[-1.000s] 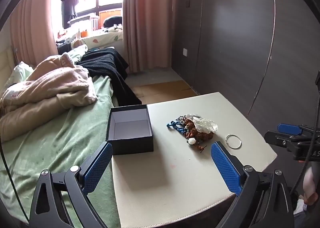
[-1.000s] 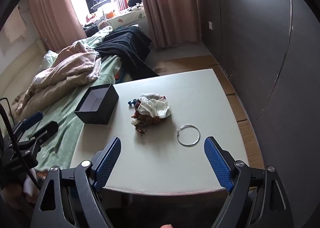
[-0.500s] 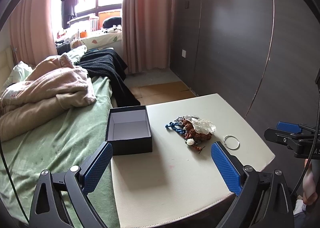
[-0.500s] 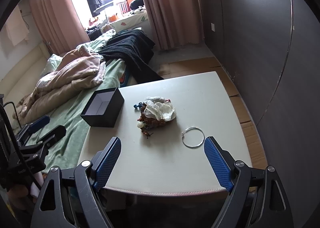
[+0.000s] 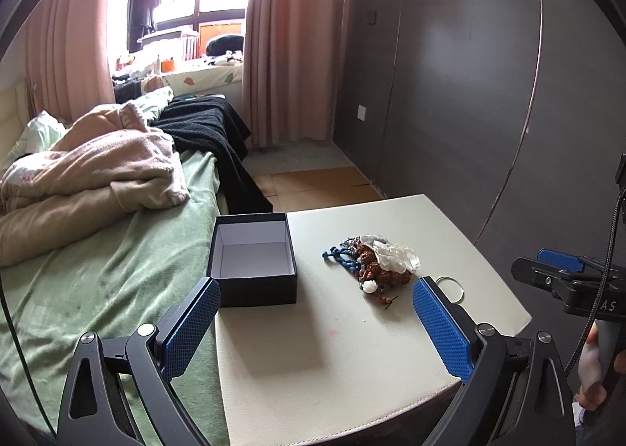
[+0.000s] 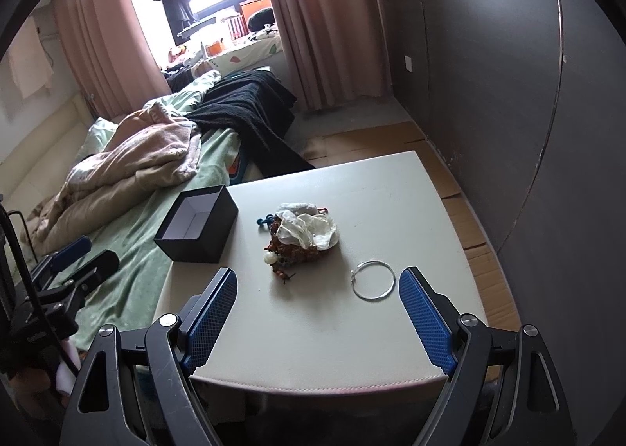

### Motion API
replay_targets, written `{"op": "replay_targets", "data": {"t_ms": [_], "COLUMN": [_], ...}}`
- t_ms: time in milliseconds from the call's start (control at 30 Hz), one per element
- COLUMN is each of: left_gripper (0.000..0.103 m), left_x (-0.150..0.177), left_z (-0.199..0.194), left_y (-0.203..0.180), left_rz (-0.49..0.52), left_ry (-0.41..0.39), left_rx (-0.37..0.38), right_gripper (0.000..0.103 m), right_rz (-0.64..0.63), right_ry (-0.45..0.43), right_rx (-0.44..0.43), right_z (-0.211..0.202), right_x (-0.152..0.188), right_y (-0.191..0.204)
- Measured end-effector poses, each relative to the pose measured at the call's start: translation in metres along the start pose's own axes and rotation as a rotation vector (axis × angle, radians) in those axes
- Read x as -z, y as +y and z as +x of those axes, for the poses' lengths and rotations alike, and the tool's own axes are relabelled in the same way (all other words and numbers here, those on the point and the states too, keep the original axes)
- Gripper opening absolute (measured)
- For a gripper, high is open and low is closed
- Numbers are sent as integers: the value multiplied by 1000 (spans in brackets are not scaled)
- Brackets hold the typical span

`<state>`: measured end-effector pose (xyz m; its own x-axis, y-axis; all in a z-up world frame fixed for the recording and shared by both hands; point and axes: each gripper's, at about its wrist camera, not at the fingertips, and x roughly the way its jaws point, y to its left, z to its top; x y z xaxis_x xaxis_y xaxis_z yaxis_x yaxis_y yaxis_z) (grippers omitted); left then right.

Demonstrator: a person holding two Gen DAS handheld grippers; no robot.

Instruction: Organize jewelry

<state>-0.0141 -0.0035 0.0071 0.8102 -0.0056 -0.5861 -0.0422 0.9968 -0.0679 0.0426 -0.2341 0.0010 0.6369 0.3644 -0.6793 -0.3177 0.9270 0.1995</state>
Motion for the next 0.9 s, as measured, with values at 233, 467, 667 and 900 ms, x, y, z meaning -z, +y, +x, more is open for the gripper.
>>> {"op": "replay_targets", "data": {"t_ms": [233, 467, 667, 900], "left_gripper": [99, 99, 99, 99], "left_x": [-2, -1, 0, 0], "left_z": [-2, 0, 1, 1], "left_y": [0, 0, -1, -1], "left_rz": [4, 4, 5, -3], "left_ry": [-1, -1, 0, -7], "left_rx": [2, -1, -1, -5], "right_gripper": [86, 86, 86, 86], "right_rz": [-10, -8, -13, -1], "right_ry": [-9, -11, -13, -11], "right_rx": [18, 37, 45, 31], "right_z": [-1, -2, -2, -1], "right_x": [0, -1, -1, 0], "right_y": [2, -1, 1, 1]}}
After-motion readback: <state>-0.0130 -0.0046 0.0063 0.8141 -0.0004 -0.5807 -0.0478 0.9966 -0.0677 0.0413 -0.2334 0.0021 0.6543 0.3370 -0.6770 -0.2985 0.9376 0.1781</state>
